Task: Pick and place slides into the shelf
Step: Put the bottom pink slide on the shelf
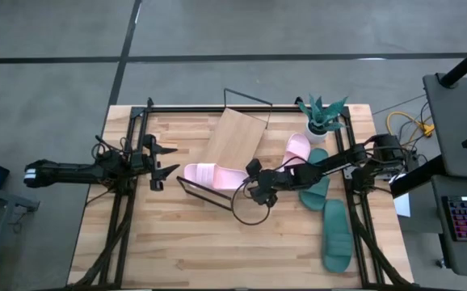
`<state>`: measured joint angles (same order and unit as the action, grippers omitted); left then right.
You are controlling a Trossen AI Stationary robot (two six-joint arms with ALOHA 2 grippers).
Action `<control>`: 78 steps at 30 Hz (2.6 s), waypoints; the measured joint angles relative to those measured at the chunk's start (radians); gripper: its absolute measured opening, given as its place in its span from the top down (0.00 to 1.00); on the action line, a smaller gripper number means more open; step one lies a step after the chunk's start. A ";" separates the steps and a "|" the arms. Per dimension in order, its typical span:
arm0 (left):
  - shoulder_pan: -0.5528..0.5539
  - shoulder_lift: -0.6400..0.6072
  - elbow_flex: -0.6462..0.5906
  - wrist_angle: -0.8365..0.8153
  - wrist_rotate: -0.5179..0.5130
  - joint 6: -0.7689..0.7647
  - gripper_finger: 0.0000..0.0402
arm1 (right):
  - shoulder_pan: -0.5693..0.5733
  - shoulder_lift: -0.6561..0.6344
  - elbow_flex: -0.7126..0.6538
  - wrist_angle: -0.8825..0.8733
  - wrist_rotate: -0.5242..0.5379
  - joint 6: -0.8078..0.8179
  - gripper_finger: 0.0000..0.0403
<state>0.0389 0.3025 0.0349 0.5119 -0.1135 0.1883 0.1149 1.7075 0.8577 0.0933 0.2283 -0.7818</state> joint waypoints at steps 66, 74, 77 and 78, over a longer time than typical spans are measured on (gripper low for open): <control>0.000 0.011 0.000 -0.008 0.000 -0.001 0.43 | 0.175 0.168 0.125 0.123 0.238 0.120 0.84; 0.000 0.017 -0.001 -0.008 0.000 -0.001 0.43 | 0.193 0.160 0.125 0.091 0.216 0.123 0.84; 0.000 0.017 -0.001 -0.007 0.000 -0.001 0.43 | 0.198 0.159 0.128 0.090 0.213 0.121 0.84; 0.000 0.017 -0.001 -0.007 0.000 -0.001 0.43 | 0.199 0.159 0.130 0.090 0.213 0.119 0.84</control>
<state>0.0389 0.3199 0.0341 0.5045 -0.1135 0.1875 0.3138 1.8668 0.9877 0.1829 0.4412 -0.6625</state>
